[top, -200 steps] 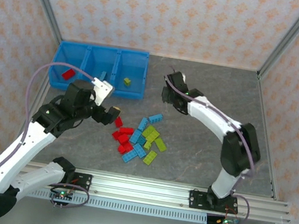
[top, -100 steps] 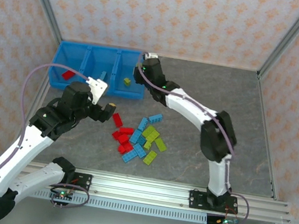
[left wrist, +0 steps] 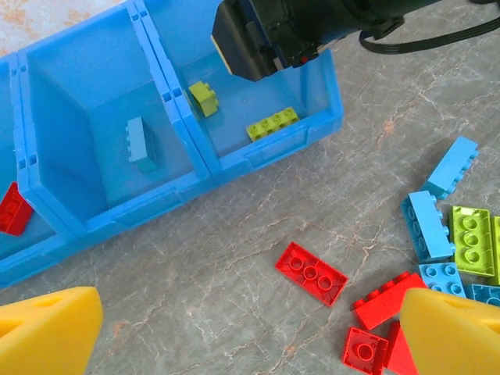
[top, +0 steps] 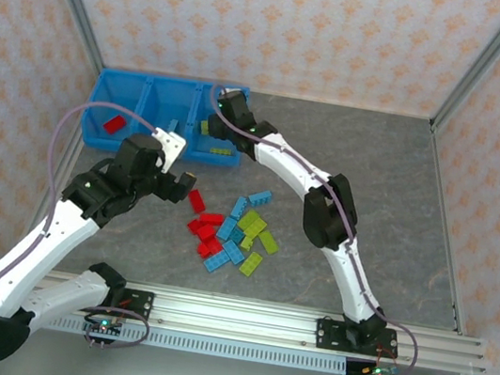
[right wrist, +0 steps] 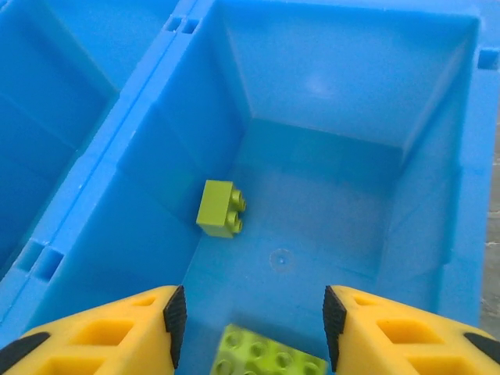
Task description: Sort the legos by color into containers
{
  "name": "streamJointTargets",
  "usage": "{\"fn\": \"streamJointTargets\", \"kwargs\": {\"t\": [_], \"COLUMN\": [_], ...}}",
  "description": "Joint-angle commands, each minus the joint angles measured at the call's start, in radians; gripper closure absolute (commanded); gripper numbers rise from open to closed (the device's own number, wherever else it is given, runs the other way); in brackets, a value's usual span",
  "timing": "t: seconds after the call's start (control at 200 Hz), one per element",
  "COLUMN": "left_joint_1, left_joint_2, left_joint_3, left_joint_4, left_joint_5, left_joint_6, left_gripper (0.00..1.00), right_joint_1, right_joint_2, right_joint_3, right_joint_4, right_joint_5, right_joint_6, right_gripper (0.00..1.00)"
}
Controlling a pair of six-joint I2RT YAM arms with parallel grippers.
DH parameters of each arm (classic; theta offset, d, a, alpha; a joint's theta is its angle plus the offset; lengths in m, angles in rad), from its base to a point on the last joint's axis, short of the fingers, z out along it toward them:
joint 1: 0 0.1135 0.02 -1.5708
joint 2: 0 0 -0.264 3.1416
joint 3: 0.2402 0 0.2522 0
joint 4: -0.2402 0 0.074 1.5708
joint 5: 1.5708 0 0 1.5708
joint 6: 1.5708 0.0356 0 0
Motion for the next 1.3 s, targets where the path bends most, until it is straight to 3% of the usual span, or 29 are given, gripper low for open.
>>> {"fn": "streamJointTargets", "kwargs": {"t": [0.0, 0.11, 0.25, 0.375, 0.52, 0.696, 0.931, 1.156, 1.291], "left_joint_1": [0.002, 0.002, 0.004, 0.002, -0.005, -0.019, -0.055, -0.056, -0.055], "left_joint_2": [0.023, 0.095, 0.173, 0.266, 0.405, 0.588, 0.753, 0.804, 0.752], "left_joint_3": [0.008, 0.084, 0.066, 0.011, -0.063, -0.068, -0.013, -0.020, -0.002], "left_joint_4": [-0.012, -0.073, -0.061, -0.029, 0.057, 0.119, 0.180, 0.187, 0.155], "left_joint_5": [-0.074, -0.082, -0.017, 0.003, 0.027, 0.065, 0.053, 0.037, 0.005], "left_joint_6": [-0.052, -0.222, -0.543, -0.832, -1.040, -1.077, -1.074, -1.081, -1.045], "left_gripper": [0.00, 0.00, 0.00, 0.10, 0.15, 0.17, 0.27, 0.63, 0.78], "right_joint_1": [0.001, 0.000, 0.000, 0.000, 0.000, 0.000, 0.000, 0.000, 0.000], "right_joint_2": [-0.219, -0.439, -0.752, -1.005, -1.216, -1.328, -1.328, -1.323, -1.296], "right_joint_3": [-0.101, -0.367, -0.684, -0.936, -1.126, -1.223, -1.242, -1.213, -1.176], "right_joint_4": [-0.007, 0.103, 0.167, 0.194, 0.161, 0.074, 0.061, 0.030, -0.036], "right_joint_5": [0.005, 0.003, -0.012, -0.001, 0.032, 0.085, 0.064, 0.027, -0.115], "right_joint_6": [-0.026, -0.032, -0.043, -0.013, -0.011, -0.015, -0.007, 0.024, 0.055], "right_gripper": [0.48, 0.47, 0.41, 0.33, 0.28, 0.24, 0.23, 0.23, 0.22]}}
